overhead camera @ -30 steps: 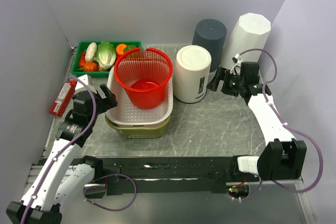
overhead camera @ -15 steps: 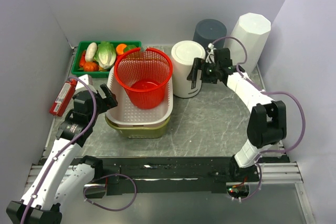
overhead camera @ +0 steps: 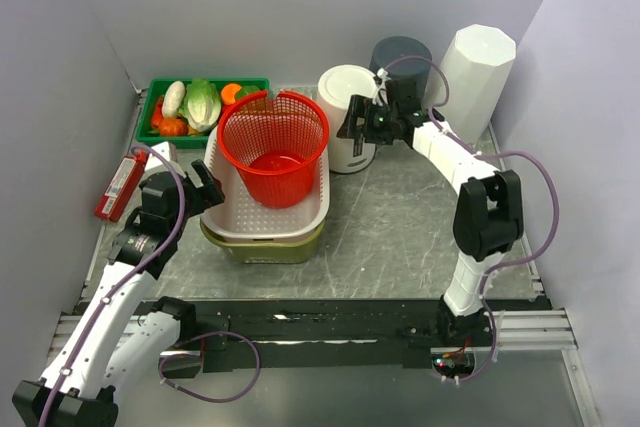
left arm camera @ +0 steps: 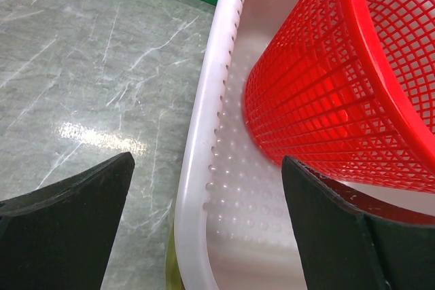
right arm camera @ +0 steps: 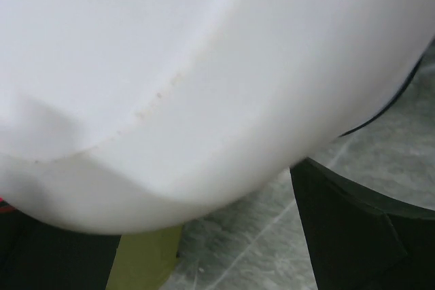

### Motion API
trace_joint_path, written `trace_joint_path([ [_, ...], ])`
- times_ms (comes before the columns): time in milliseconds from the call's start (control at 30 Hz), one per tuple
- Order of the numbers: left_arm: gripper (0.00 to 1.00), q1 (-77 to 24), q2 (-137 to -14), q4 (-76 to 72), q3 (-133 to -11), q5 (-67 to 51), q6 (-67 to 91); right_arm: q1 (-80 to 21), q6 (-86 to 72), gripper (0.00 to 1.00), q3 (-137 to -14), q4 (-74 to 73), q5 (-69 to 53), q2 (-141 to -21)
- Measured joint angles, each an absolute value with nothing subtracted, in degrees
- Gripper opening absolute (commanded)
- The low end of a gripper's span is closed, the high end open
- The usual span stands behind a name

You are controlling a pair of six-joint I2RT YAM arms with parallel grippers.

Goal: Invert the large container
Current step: Move the container to the center of the board.

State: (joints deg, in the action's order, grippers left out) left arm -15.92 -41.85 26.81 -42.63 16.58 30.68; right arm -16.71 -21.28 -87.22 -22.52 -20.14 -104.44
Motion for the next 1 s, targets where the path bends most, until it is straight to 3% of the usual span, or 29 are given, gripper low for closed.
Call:
trace_joint_path([
  [500,0.96,-15.92,-41.85,26.81,-42.63,16.6,30.65,-20.12,-24.62,1.0,-103.98,-24.49,-19.33,-117.3],
  [1000,0.96,-15.92,-41.82,26.81,-42.63,16.6,30.65,-24.64,-31.07,1.0,-101.49,-15.25,-4.45,-117.67],
])
